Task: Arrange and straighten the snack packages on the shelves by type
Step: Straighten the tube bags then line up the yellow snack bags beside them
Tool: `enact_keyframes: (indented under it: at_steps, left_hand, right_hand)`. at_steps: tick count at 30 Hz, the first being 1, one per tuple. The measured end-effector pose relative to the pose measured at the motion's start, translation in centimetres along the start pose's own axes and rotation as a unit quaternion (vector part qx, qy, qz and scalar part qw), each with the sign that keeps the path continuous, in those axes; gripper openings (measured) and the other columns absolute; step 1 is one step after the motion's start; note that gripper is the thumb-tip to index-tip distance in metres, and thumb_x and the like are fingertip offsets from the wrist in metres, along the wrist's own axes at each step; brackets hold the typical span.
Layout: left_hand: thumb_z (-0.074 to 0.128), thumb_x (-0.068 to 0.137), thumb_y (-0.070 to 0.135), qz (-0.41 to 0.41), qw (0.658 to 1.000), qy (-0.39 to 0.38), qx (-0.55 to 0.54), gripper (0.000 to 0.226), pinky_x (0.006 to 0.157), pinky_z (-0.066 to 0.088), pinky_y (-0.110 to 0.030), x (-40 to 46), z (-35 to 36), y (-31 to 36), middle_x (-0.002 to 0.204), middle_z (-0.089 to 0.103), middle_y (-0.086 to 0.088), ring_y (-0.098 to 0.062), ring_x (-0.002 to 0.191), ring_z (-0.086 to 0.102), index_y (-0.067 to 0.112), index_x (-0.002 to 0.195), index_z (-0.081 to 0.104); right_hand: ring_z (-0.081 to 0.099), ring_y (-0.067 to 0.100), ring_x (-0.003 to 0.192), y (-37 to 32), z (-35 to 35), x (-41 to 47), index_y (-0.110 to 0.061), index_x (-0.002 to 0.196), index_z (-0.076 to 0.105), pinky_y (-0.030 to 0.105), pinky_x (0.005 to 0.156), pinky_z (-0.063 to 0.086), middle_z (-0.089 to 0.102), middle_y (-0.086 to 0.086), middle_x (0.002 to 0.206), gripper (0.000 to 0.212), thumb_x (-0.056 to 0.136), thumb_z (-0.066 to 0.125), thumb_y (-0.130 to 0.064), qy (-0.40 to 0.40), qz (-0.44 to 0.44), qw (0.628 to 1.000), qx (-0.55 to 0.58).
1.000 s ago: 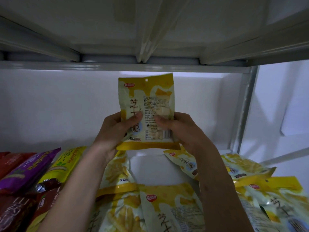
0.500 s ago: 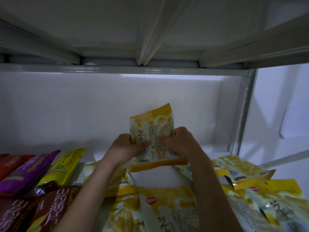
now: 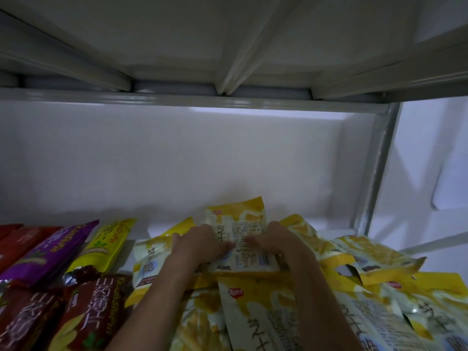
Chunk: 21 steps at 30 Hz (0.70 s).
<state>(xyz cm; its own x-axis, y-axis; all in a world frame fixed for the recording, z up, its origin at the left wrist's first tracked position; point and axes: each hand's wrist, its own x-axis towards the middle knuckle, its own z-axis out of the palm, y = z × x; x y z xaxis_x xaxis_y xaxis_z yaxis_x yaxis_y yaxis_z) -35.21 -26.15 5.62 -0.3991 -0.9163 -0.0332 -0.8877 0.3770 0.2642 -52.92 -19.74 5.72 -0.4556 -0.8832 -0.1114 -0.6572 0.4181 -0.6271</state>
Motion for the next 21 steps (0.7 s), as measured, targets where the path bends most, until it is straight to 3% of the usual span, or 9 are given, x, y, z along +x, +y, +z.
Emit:
enact_keyframes:
  at_steps: [3, 6, 8, 9, 11, 13, 15, 17, 21]
  left_hand:
    - [0.054, 0.092, 0.076, 0.006, 0.999, 0.012, 0.029, 0.070, 0.113, 0.028, -0.048, -0.1, 0.1, -0.4, 0.137, 0.061, -0.007, -0.029, 0.131, 0.055, 0.016, 0.128, 0.052]
    - [0.056, 0.092, 0.073, 0.019, 0.999, 0.008, 0.028, 0.069, 0.106, 0.039, -0.045, 0.1, -0.1, -0.4, 0.138, 0.057, -0.010, -0.031, 0.128, 0.057, 0.014, 0.127, 0.051]
    - [0.057, 0.093, 0.072, 0.031, 0.999, 0.007, 0.012, 0.073, 0.101, 0.045, -0.041, 0.0, -0.8, -0.2, 0.142, 0.055, -0.011, -0.030, 0.128, 0.056, 0.013, 0.135, 0.049]
    - [0.057, 0.093, 0.071, 0.034, 0.999, 0.007, 0.006, 0.076, 0.100, 0.046, -0.040, 0.0, -1.2, -0.1, 0.147, 0.052, -0.010, -0.030, 0.131, 0.055, 0.014, 0.142, 0.047]
    - [0.057, 0.095, 0.070, 0.043, 0.999, 0.015, 0.000, 0.079, 0.104, 0.045, -0.040, -0.2, -2.3, 0.0, 0.153, 0.048, -0.010, -0.029, 0.137, 0.052, 0.016, 0.150, 0.043]
    - [0.056, 0.095, 0.070, 0.053, 0.998, 0.036, -0.015, 0.077, 0.106, 0.043, -0.041, -0.6, -3.2, 0.2, 0.154, 0.047, -0.008, -0.029, 0.138, 0.051, 0.019, 0.151, 0.044]
    - [0.058, 0.092, 0.072, 0.066, 0.996, 0.054, -0.035, 0.073, 0.104, 0.044, -0.040, -1.1, -3.8, 0.4, 0.152, 0.051, -0.003, -0.027, 0.136, 0.053, 0.024, 0.148, 0.050]
    - [0.062, 0.089, 0.073, 0.081, 0.992, 0.076, -0.063, 0.064, 0.100, 0.047, -0.039, -1.7, -4.0, 0.9, 0.139, 0.062, 0.001, -0.024, 0.127, 0.061, 0.030, 0.136, 0.060]
    - [0.067, 0.087, 0.065, 0.108, 0.977, 0.134, -0.123, 0.037, 0.088, 0.056, -0.038, -3.2, -3.2, 2.4, 0.105, 0.073, 0.007, -0.021, 0.101, 0.070, 0.034, 0.107, 0.071]
  right_hand:
    - [0.063, 0.032, 0.111, -0.6, -0.6, -0.3, 0.002, 0.142, 0.047, 0.035, 0.080, 0.048, 0.062, 0.019, 0.127, 0.075, 0.097, 0.067, -0.055, 0.006, -0.005, 1.000, -0.014]
    - [0.051, 0.024, 0.078, -1.2, -1.7, -0.4, -0.016, 0.089, 0.051, 0.040, 0.083, 0.049, 0.047, 0.007, 0.084, 0.051, 0.093, 0.065, -0.065, 0.016, -0.021, 0.999, -0.018]
    - [0.049, 0.023, 0.074, -2.0, -2.9, -1.1, -0.021, 0.072, 0.035, 0.039, 0.080, 0.047, 0.047, 0.006, 0.078, 0.060, 0.090, 0.065, -0.070, 0.013, -0.029, 0.999, -0.029]
    - [0.054, 0.024, 0.074, -2.6, -3.6, -1.9, -0.018, 0.071, 0.043, 0.039, 0.078, 0.048, 0.057, 0.009, 0.081, 0.059, 0.090, 0.065, -0.069, 0.023, -0.046, 0.998, -0.020]
    - [0.068, 0.027, 0.074, -3.4, -4.9, -3.6, 0.000, 0.087, 0.069, 0.040, 0.077, 0.054, 0.072, 0.015, 0.087, 0.065, 0.093, 0.065, -0.064, 0.038, -0.079, 0.995, 0.037]
    - [0.074, 0.029, 0.085, -3.6, -5.8, -5.2, 0.008, 0.113, 0.071, 0.040, 0.082, 0.057, 0.076, 0.020, 0.098, 0.071, 0.096, 0.064, -0.060, 0.057, -0.115, 0.989, 0.078]
    - [0.072, 0.026, 0.086, -2.9, -5.7, -5.9, 0.005, 0.114, 0.072, 0.038, 0.083, 0.054, 0.075, 0.015, 0.096, 0.068, 0.096, 0.063, -0.060, 0.062, -0.118, 0.989, 0.070]
    - [0.062, 0.018, 0.068, -1.7, -5.3, -6.2, -0.001, 0.089, 0.071, 0.032, 0.072, 0.048, 0.063, 0.004, 0.071, 0.059, 0.098, 0.062, -0.059, 0.045, -0.117, 0.992, 0.024]
    - [0.039, 0.015, 0.051, 2.1, -4.3, -6.9, -0.018, 0.057, 0.040, 0.029, 0.061, 0.036, 0.033, -0.004, 0.052, 0.059, 0.100, 0.062, -0.052, 0.004, -0.086, 0.996, -0.025]
